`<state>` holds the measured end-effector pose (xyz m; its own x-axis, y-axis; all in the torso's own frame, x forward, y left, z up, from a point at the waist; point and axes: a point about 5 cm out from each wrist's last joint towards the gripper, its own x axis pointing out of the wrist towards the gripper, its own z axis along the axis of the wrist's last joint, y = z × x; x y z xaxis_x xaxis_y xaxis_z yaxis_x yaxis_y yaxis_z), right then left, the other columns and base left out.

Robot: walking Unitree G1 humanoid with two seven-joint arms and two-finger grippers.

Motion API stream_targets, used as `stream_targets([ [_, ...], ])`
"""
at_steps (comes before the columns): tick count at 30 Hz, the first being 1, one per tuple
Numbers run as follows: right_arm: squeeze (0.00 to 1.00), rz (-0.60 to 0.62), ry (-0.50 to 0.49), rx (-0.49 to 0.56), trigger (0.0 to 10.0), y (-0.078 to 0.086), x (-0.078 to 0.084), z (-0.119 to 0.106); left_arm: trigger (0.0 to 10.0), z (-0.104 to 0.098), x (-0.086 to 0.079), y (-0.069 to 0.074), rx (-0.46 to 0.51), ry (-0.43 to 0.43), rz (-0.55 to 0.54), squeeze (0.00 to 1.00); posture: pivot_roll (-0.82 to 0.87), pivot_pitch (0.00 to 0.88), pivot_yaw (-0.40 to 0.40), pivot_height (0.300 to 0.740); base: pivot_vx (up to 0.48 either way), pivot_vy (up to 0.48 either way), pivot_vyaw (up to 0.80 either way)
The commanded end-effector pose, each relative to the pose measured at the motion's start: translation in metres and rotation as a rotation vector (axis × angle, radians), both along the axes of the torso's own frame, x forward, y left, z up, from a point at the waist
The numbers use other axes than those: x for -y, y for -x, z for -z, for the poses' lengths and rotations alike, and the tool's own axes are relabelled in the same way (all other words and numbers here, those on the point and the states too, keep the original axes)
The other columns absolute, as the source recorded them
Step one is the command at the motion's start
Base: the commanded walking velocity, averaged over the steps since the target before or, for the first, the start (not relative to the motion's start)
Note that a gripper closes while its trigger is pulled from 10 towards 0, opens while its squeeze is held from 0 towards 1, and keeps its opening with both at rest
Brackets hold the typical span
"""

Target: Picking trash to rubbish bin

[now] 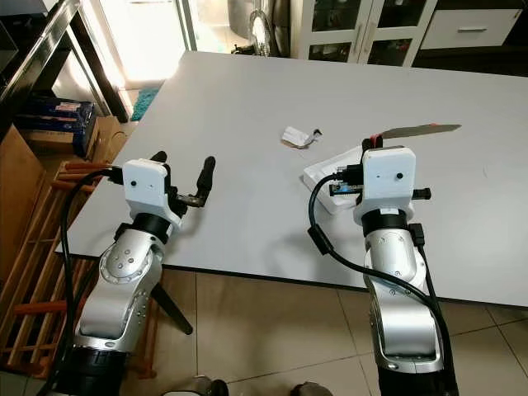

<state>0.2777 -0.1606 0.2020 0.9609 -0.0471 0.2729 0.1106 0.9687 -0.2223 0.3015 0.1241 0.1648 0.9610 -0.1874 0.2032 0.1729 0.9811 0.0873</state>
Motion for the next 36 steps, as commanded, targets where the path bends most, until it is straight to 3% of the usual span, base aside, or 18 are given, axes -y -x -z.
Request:
stream_targets([
  [1,0.0,0.011,-0.005,-0.001,10.0,0.0015,0.0015,-0.0019,10.0,-0.0036,0.0018,0.0002,0.023,-0.002,-0.005,0.0,0.01,0.073,-0.003,0.74,0.0,0.0,0.0],
  [27,0.0,-0.013,-0.032,-0.008,10.0,-0.0027,-0.0049,-0.0056,10.0,-0.0043,0.0066,-0.0011,0.026,0.0,-0.006,0.0,0.02,0.066,-0.015,0.74,0.0,0.0,0.0],
  [36,0.0,-0.009,-0.04,-0.016,10.0,-0.0024,-0.0048,-0.0044,10.0,-0.0037,0.0086,-0.0019,0.023,-0.002,0.006,0.0,0.01,0.062,-0.01,0.74,0.0,-0.308,0.0],
])
